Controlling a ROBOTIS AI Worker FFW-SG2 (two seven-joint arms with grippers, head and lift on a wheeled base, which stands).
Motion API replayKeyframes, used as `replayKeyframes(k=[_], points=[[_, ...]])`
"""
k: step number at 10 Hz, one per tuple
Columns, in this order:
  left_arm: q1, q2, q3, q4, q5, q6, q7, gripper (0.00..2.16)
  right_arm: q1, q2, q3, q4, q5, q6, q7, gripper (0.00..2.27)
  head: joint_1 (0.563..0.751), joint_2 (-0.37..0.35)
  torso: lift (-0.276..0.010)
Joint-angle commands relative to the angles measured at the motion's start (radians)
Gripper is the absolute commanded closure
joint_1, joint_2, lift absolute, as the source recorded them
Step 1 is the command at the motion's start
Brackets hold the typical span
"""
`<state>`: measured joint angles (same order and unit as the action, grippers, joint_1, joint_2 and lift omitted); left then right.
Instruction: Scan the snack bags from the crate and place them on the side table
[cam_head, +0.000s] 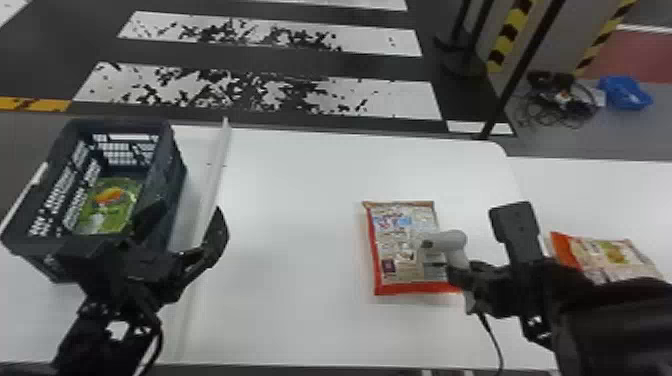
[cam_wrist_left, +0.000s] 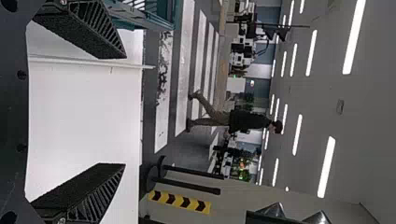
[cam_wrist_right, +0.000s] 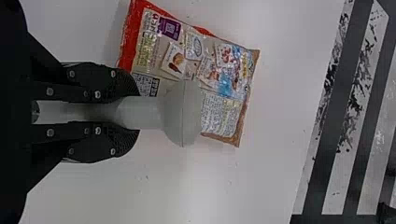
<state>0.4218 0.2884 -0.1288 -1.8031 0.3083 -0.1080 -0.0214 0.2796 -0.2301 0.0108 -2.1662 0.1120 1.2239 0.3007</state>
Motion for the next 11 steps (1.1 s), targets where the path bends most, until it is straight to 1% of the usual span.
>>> replayKeyframes(k=[1, 2, 4, 7, 11], points=[[0.0, 0.0, 0.002, 0.001, 0.0, 0.0, 0.0, 0.04, -0.01, 0.0, -0.038, 0.006, -0.003, -0.004, -0.002, 2.25, 0.695, -0.079, -0.05], [0.0, 0.0, 0.002, 0.001, 0.0, 0.0, 0.0, 0.04, -0.02, 0.0, -0.071, 0.02, -0.011, -0.007, -0.002, 2.25, 0.695, -0.094, -0.05], [0.0, 0.0, 0.002, 0.001, 0.0, 0.0, 0.0, 0.04, -0.04, -0.002, -0.112, 0.089, -0.014, -0.068, -0.006, 2.25, 0.695, -0.126, -0.05], [0.0, 0.002, 0.002, -0.005, 0.002, 0.003, 0.0, 0.04, -0.097, -0.003, -0.132, 0.246, -0.017, -0.194, -0.029, 2.25, 0.695, -0.172, -0.05], [0.0, 0.002, 0.002, -0.009, 0.0, 0.003, 0.0, 0.04, -0.168, -0.011, -0.138, 0.46, -0.041, -0.384, -0.061, 2.25, 0.695, -0.194, -0.05]])
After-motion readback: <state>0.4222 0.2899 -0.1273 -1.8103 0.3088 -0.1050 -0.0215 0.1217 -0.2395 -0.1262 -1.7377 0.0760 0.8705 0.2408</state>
